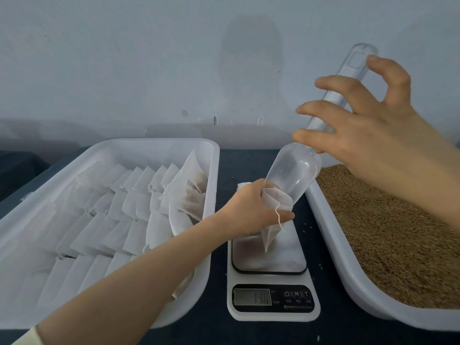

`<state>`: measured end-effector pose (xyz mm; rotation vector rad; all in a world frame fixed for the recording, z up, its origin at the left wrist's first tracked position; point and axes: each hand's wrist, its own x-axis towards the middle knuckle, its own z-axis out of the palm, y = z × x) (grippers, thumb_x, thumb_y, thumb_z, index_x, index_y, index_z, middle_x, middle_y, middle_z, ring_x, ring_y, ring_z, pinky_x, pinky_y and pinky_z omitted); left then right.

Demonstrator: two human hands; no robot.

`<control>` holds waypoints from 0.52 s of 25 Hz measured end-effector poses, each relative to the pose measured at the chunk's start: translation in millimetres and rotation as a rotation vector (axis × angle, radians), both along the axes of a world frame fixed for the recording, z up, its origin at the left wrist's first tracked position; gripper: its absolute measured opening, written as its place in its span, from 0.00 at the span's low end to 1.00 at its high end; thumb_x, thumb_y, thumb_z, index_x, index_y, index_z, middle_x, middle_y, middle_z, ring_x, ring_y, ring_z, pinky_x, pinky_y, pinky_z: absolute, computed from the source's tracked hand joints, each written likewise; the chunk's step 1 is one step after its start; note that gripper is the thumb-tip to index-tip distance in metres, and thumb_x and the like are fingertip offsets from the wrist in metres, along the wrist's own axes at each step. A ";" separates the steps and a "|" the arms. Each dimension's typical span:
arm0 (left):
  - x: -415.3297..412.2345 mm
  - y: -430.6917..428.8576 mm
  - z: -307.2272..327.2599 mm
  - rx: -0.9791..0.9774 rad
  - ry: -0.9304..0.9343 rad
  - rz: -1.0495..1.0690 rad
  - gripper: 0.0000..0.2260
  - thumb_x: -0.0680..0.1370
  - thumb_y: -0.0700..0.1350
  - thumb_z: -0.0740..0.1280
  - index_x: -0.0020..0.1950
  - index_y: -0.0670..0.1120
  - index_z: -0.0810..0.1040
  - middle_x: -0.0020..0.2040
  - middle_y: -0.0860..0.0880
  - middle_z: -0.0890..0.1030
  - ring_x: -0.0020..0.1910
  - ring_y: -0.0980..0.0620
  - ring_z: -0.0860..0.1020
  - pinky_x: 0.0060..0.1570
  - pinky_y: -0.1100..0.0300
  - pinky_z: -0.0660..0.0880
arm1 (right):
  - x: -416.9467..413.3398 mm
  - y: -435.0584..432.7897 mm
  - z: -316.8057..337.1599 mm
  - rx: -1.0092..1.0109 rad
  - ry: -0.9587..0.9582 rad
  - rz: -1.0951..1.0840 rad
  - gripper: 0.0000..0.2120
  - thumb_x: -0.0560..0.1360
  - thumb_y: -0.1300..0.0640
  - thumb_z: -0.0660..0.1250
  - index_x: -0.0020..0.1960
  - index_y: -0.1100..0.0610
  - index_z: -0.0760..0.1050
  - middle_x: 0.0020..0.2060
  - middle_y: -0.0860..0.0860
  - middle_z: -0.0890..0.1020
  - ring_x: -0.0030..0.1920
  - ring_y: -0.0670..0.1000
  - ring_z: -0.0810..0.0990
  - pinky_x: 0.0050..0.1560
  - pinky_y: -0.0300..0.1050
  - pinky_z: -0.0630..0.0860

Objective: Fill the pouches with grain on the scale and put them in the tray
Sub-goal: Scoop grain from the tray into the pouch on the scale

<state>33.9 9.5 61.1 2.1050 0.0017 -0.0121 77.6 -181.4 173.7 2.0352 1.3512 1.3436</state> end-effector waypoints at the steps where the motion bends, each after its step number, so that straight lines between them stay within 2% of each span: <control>1: -0.1 -0.2 0.5 0.000 -0.004 -0.001 0.25 0.70 0.52 0.75 0.63 0.51 0.70 0.54 0.53 0.77 0.51 0.54 0.77 0.42 0.67 0.73 | -0.5 -0.5 0.0 0.011 0.018 -0.002 0.21 0.70 0.71 0.54 0.53 0.56 0.79 0.58 0.57 0.78 0.66 0.64 0.69 0.66 0.65 0.51; 3: -0.7 -0.3 1.1 0.003 -0.010 -0.006 0.23 0.70 0.52 0.75 0.62 0.51 0.71 0.53 0.53 0.77 0.50 0.55 0.77 0.43 0.68 0.72 | -1.1 -2.9 1.3 0.026 0.044 0.004 0.20 0.70 0.71 0.57 0.54 0.56 0.79 0.58 0.57 0.78 0.66 0.64 0.69 0.66 0.64 0.50; 5: -1.6 -0.5 1.8 -0.005 -0.010 -0.011 0.20 0.70 0.51 0.75 0.58 0.54 0.70 0.49 0.56 0.77 0.48 0.58 0.77 0.40 0.71 0.71 | 1.4 -7.3 5.0 0.055 0.063 -0.016 0.20 0.68 0.72 0.69 0.55 0.55 0.79 0.60 0.57 0.78 0.66 0.63 0.67 0.66 0.63 0.50; 7: -1.7 -0.5 1.3 -0.010 -0.008 -0.010 0.19 0.71 0.51 0.74 0.56 0.53 0.71 0.49 0.56 0.77 0.47 0.58 0.77 0.41 0.70 0.71 | 8.0 -14.1 7.6 0.129 0.092 -0.053 0.18 0.69 0.65 0.74 0.57 0.53 0.79 0.62 0.55 0.77 0.67 0.62 0.65 0.66 0.63 0.50; 10: -1.4 -0.8 0.9 0.014 -0.006 0.005 0.20 0.70 0.52 0.75 0.58 0.52 0.72 0.52 0.53 0.78 0.49 0.56 0.77 0.42 0.68 0.72 | 24.0 -27.9 -0.7 0.373 0.155 -0.095 0.11 0.78 0.54 0.65 0.59 0.52 0.75 0.61 0.53 0.77 0.66 0.60 0.64 0.64 0.71 0.57; 13: -1.0 -0.4 0.6 0.027 -0.003 0.013 0.20 0.70 0.53 0.74 0.58 0.53 0.72 0.53 0.53 0.77 0.49 0.56 0.77 0.41 0.67 0.72 | 40.6 -40.5 -26.7 0.603 0.299 -0.281 0.12 0.78 0.53 0.60 0.58 0.56 0.75 0.53 0.59 0.79 0.55 0.63 0.71 0.58 0.67 0.67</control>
